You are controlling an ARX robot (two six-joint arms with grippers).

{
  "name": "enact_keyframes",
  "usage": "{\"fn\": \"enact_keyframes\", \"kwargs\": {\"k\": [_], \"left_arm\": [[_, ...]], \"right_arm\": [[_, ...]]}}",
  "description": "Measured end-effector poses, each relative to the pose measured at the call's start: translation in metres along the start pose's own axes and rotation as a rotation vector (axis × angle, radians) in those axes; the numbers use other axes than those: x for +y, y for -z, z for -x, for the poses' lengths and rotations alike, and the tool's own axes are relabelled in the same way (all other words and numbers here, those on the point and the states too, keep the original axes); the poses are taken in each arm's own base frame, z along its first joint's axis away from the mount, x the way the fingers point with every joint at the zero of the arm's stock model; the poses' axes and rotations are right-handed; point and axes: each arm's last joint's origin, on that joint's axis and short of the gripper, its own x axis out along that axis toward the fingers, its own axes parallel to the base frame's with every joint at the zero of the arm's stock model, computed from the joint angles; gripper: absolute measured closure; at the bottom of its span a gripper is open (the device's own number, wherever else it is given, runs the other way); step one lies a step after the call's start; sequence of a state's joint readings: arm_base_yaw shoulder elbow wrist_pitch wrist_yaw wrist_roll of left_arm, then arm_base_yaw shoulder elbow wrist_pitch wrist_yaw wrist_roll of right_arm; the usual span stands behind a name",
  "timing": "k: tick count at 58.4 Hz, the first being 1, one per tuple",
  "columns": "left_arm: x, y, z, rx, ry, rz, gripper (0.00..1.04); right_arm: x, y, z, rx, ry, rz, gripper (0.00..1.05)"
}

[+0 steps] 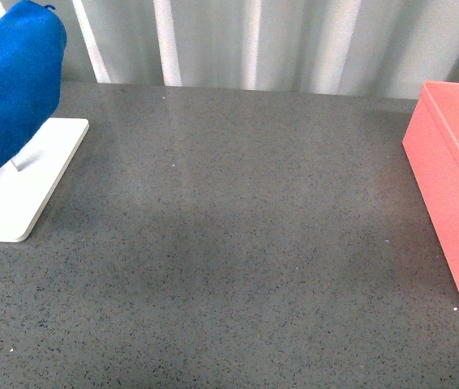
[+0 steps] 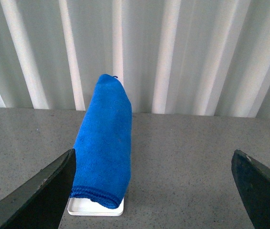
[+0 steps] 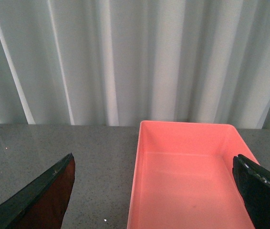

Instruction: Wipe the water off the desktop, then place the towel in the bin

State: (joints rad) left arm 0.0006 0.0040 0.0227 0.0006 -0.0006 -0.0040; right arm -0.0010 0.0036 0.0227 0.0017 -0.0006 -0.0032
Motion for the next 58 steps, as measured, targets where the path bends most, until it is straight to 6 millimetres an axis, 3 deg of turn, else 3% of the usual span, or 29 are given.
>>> {"fn": "enact_keyframes", "kwargs": {"k": [43,46,48,51,54,58], "left_arm": [[0.0,0.0,0.0,0.0,0.0,0.0,0.07],[-0.003,0.001,-0.001,0.172,-0.123,0.109,0.07],[-0.01,-0.007,-0.005,0.287,-0.209,0.18,0.07],[-0.023,-0.027,-0.017,0.292,-0.216,0.242,0.07],[-0.039,-0.064,-0.038,0.232,-0.12,0.314,0.07],[-0.058,-0.112,-0.083,0.174,-0.016,0.327,0.07]], "right_arm": [[0.0,0.0,0.0,0.0,0.0,0.0,0.07],[0.0,0.0,0.0,0.0,0.0,0.0,0.07],[0.0,0.0,0.0,0.0,0.001,0.0,0.07],[0.0,0.0,0.0,0.0,0.0,0.0,0.07],[0.0,0.0,0.0,0.001,-0.001,0.0,0.07],[0.0,0.0,0.0,0.0,0.0,0.0,0.07]]}}
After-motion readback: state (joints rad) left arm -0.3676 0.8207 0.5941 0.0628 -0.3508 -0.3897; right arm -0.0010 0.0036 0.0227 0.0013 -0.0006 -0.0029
